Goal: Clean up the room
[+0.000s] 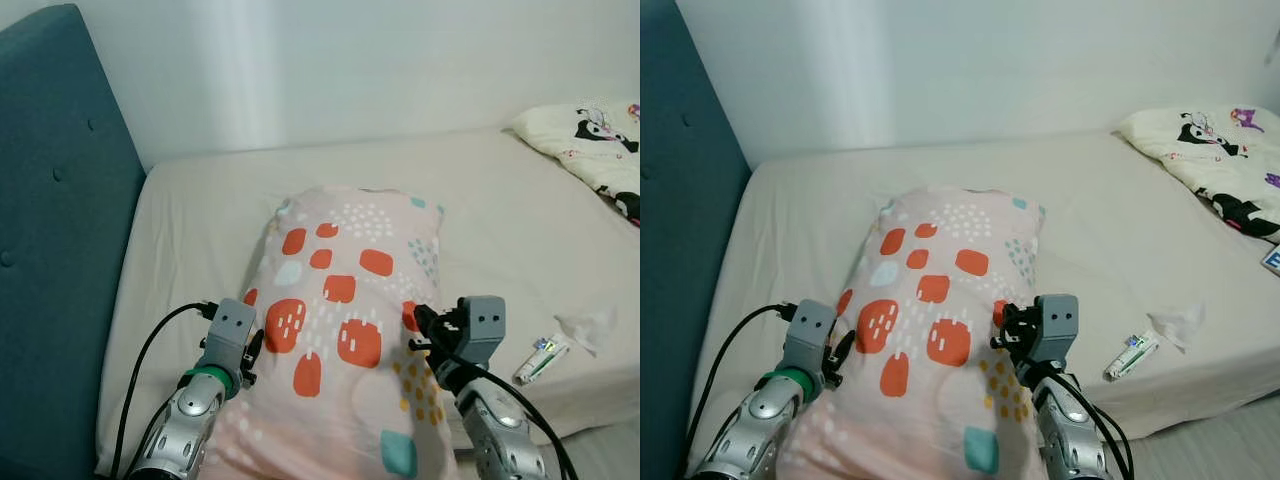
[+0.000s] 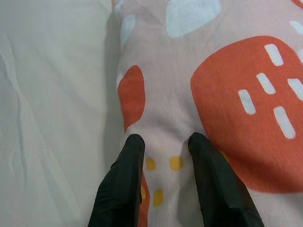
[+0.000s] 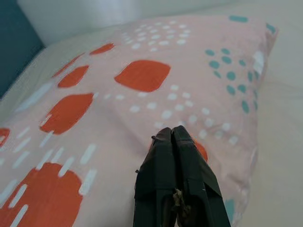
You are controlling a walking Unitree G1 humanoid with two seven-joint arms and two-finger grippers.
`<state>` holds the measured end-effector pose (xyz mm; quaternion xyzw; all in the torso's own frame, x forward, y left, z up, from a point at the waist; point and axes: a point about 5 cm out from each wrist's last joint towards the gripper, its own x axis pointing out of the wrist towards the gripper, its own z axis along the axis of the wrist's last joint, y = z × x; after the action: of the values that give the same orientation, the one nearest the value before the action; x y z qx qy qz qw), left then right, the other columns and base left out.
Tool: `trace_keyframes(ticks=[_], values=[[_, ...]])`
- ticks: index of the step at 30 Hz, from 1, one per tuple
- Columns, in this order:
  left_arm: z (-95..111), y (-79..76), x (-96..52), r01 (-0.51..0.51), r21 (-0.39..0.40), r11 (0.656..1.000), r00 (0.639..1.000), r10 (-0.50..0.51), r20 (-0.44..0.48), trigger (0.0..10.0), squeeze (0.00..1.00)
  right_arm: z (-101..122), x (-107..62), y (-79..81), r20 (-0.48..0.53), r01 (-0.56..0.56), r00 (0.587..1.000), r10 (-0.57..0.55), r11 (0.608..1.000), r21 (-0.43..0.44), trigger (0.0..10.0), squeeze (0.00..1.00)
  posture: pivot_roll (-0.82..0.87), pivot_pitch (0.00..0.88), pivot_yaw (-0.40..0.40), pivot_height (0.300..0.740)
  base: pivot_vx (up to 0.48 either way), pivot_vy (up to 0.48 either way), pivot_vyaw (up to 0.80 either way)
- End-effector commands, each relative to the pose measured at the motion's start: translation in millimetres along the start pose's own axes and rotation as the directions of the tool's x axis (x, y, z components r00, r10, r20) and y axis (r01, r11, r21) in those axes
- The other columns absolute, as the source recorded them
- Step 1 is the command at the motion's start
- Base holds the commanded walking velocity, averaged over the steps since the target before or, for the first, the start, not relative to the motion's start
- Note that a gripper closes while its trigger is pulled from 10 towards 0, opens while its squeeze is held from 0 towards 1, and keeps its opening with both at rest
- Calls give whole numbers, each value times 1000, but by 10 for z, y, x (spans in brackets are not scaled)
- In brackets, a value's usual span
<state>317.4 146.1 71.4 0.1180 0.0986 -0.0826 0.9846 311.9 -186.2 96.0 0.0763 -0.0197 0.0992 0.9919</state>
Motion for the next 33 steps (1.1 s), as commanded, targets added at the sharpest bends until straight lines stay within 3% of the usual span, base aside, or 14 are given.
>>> trace_keyframes(ticks=[1, 2, 6, 10, 11, 13, 18, 24, 29, 33], values=[[-69, -15, -16, 10, 1, 1000, 1000, -10, -21, 10000, 0, -35, -55, -43, -14, 10, 1000, -10, 1000, 19, 10000, 0, -142, 50, 75, 625, 0, 0, 0], [-69, -14, -16, 10, 2, 1000, 1000, -10, -21, 10000, 0, -28, -68, -61, -12, 8, 1000, -8, 1000, 21, 10000, 0, -142, 50, 75, 625, 0, 0, 0], [-63, 14, -33, 7, 6, 1000, 1000, -7, -19, 10000, 0, 79, -185, -411, 30, 143, 989, -145, 989, 43, 10000, 0, -133, 70, 85, 625, 0, 0, 0], [-3, 92, -56, -11, -2, 1000, 1000, 11, -1, 10000, 0, 89, -361, -880, 11, 359, 933, -360, 933, 27, 10000, 0, -114, 105, 99, 625, 0, 0, 0], [-3, 92, -56, -11, -2, 1000, 1000, 11, -1, 10000, 0, 89, -361, -880, 11, 359, 933, -360, 933, 27, 10000, 0, -114, 105, 99, 625, 0, 0, 0], [49, 144, -73, -23, -9, 1000, 1000, 23, 12, 10000, 0, 47, -439, -1061, -23, 429, 903, -429, 903, 18, 10000, 0, -108, 127, 113, 625, 0, 0, 0], [207, 236, -120, -41, -32, 999, 997, 43, 69, 10000, 0, -31, -364, -1085, -107, 392, 914, -391, 920, -16, 10000, 0, -98, 184, 136, 625, 0, 0, 0], [670, 565, -319, -147, -99, 984, 960, 166, 225, 10000, 0, -10, -173, -1065, -176, 344, 925, -336, 939, 16, 10000, 0, 5, 257, 119, 625, 0, 0, 0], [822, 722, -515, -192, -102, 976, 945, 212, 250, 10000, 0, -59, -89, -977, -221, 287, 938, -268, 956, 55, 10000, 0, 53, 302, 119, 625, 0, 0, 0], [861, 737, -578, -192, -103, 976, 943, 213, 258, 10000, 0, -87, -52, -921, -239, 262, 942, -237, 962, 82, 10000, 0, 81, 317, 117, 625, 0, 0, 0]])
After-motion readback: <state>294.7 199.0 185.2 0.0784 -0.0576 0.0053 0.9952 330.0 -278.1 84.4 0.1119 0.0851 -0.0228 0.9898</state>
